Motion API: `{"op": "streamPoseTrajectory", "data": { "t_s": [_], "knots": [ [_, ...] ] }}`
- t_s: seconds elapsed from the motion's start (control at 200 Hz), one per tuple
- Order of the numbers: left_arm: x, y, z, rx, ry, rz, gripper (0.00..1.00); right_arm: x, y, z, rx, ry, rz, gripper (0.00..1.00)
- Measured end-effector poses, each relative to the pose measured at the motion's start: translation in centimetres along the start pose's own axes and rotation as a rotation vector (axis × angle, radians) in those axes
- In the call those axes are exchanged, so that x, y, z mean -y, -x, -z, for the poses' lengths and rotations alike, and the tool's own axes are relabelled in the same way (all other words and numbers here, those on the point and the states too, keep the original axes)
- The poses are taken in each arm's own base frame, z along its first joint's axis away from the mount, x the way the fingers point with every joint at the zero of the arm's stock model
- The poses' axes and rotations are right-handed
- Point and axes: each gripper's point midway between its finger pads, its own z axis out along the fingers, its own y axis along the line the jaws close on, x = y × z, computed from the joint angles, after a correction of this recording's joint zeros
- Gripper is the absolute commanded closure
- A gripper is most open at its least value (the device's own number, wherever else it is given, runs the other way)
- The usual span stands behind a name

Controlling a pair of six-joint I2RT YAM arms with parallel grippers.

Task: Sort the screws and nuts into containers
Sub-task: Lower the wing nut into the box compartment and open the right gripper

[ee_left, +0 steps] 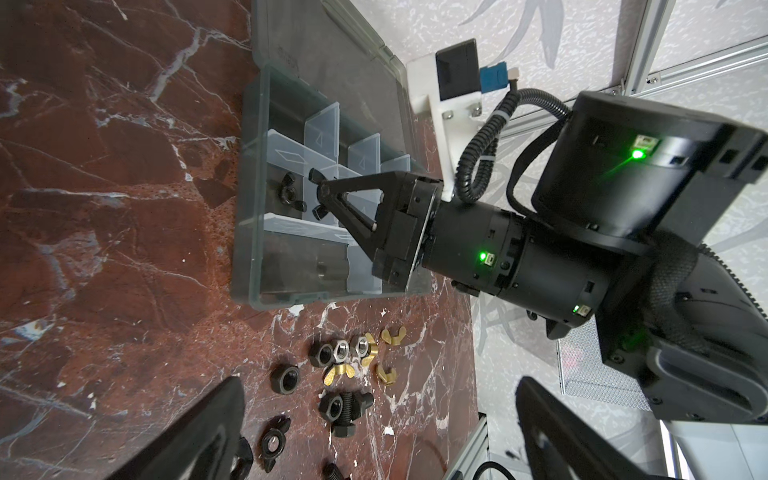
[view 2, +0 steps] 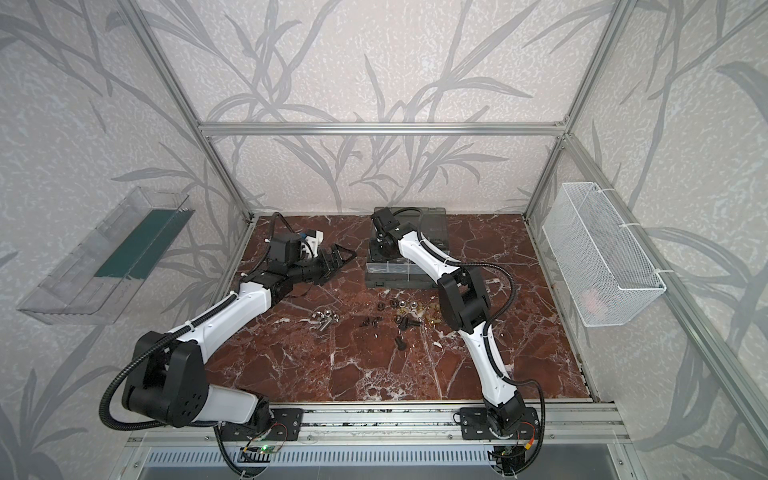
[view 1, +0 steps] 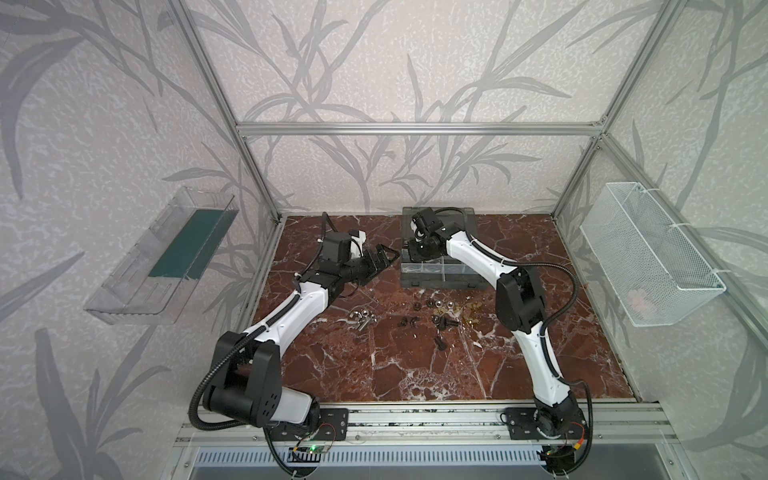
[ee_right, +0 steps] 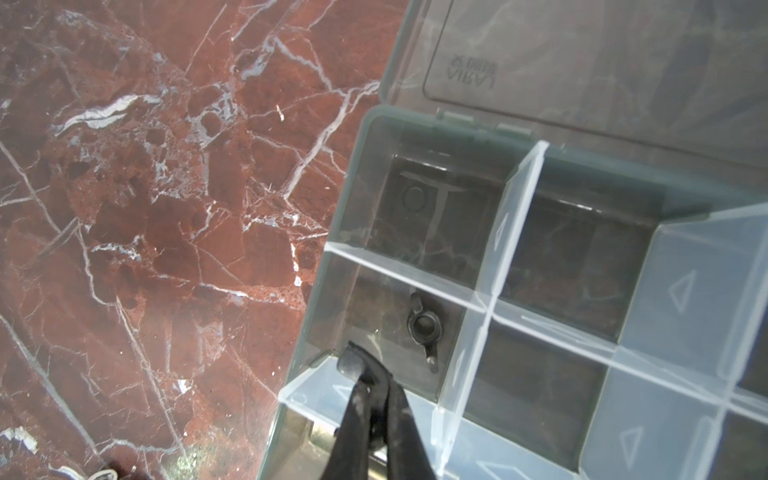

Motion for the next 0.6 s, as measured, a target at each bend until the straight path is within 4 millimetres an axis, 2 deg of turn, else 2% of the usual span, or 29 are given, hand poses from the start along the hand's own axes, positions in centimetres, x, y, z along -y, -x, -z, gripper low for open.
{"op": "streamPoseTrajectory", "data": {
  "t_s": [0.225,0.41,0.6],
  "knots": [
    [0.2,0.0,0.0,-0.004,-0.011,0.000,0.00,0.1,1.2,-0.3,0.015,0.004,-0.006,0.94],
    [0.2,0.2,0.0,0.000,-0.016,0.000,0.00,0.5,0.0,-1.5,-0.032,-0.004,-0.009,0.90],
    [0.1,0.1,-0.2,-0.005,-0.021,0.010,0.01,0.6,-0.6,-1.6,-0.056,-0.006,-0.008,0.81]
  ]
}}
